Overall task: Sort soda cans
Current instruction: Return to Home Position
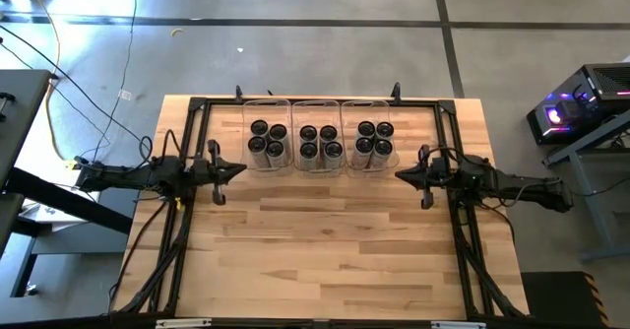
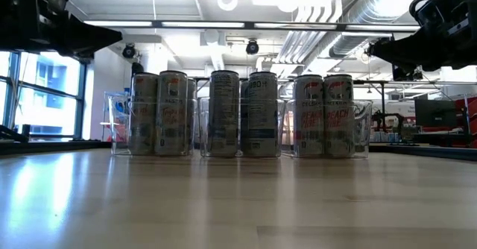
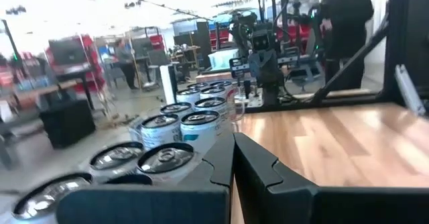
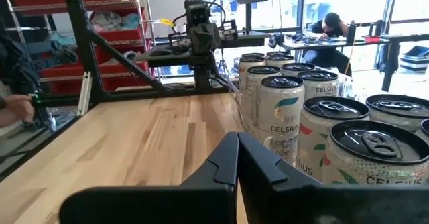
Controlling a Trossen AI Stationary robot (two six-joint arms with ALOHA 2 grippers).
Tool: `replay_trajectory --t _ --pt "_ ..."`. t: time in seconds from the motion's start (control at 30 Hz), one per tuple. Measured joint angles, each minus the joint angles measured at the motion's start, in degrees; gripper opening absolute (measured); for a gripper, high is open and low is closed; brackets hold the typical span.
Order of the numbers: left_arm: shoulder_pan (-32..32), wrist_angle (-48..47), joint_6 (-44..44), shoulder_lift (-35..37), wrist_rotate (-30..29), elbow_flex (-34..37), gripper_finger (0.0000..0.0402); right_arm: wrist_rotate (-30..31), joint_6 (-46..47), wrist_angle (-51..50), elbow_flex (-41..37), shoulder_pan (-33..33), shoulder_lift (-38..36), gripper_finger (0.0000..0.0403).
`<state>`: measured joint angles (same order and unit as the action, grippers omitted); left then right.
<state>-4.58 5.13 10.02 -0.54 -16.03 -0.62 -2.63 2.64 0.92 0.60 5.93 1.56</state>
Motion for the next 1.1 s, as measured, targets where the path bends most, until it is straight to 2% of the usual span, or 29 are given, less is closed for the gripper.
replay_trajectory --t 0.13,0.43,0.83,1.03,1.1 --pt "0.0 0.0 3.0 0.0 0.0 0.0 0.0 0.0 0.0 0.0 0.0 0.0 0.0 0.0" --pt "0.0 0.1 -0.3 0.0 0.0 0.0 0.0 -0.2 -0.1 0.0 0.0 0.0 0.0 0.0" --pt "0.0 0.1 -0.4 0.0 0.0 0.0 0.0 -0.2 -0.1 0.0 0.0 0.0 0.0 0.0" --pt "0.0 -2.2 -7.0 -0.1 0.3 0.0 0.0 -0.2 -0.1 0.0 0.0 0.0 0.0 0.0" --pt "0.0 -2.6 -10.3 -0.6 2.7 0.0 0.0 -0.2 -0.1 0.0 0.0 0.0 0.0 0.0"
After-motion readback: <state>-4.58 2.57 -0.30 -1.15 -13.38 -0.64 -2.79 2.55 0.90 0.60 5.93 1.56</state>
